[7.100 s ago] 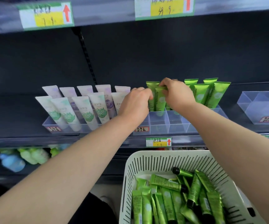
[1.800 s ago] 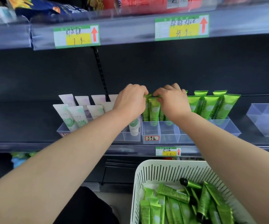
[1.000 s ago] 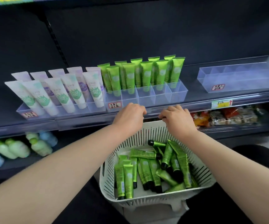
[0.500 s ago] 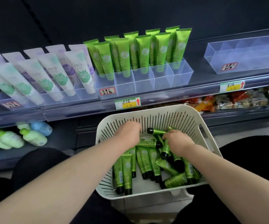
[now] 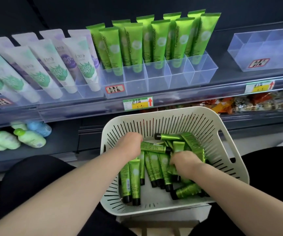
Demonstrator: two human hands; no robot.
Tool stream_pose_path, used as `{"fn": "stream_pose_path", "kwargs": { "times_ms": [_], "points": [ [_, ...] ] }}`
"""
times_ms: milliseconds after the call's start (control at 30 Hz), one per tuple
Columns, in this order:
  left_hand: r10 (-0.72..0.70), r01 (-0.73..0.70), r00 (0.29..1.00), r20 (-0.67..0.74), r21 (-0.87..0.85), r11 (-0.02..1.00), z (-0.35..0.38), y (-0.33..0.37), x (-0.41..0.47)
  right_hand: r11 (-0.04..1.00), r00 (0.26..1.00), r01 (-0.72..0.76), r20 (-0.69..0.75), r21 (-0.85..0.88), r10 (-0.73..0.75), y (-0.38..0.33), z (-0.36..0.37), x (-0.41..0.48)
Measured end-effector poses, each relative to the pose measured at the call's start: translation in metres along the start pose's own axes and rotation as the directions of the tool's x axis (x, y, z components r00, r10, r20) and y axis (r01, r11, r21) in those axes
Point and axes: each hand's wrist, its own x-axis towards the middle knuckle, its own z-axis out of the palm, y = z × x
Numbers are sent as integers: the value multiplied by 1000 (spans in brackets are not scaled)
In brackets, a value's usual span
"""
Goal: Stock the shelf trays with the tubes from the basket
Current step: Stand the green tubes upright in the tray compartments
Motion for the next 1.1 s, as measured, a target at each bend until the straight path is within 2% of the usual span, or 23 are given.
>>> {"fn": "stream_pose_path", "kwargs": {
  "times_ms": [67, 133, 233, 400, 533, 667, 767, 967, 1100],
  "points": [
    [6, -6, 1000, -1, -4, 1000, 3, 0, 3, 997, 1000, 20, -22, 77, -19, 0, 0, 0],
    [7, -7, 1000, 3, -16, 1000, 6, 2, 4, 982, 995, 4, -103, 191, 16, 6, -3, 3],
    [19, -19, 1000, 5, -8, 1000, 10, 3, 4, 980, 974, -65, -201, 189, 103, 17, -4, 15],
    [13, -13, 999, 35, 2, 1000, 13, -5, 7, 980, 984, -171, -24, 104, 174, 18, -6, 26],
    [-10, 10, 999, 47, 6, 1000, 15, -15, 8, 979, 979, -166, -99, 116, 177, 15, -9, 28],
    [-18, 14, 994, 104, 41, 999, 19, -18, 9, 950, 983, -108, -114, 293, 147, 14, -22, 21],
    [-23, 6, 979, 203, 81, 997, 26, -17, 8, 918, 981, -5, -175, 397, 81, 14, -32, 11],
    [-49, -14, 941, 334, 186, 982, 43, -12, 5, 869, 945, 182, -326, 461, -24, 6, -42, -2],
    [-53, -24, 941, 334, 223, 975, 46, -9, 2, 846, 915, 244, -402, 475, -38, 4, -43, -3]
  ]
}}
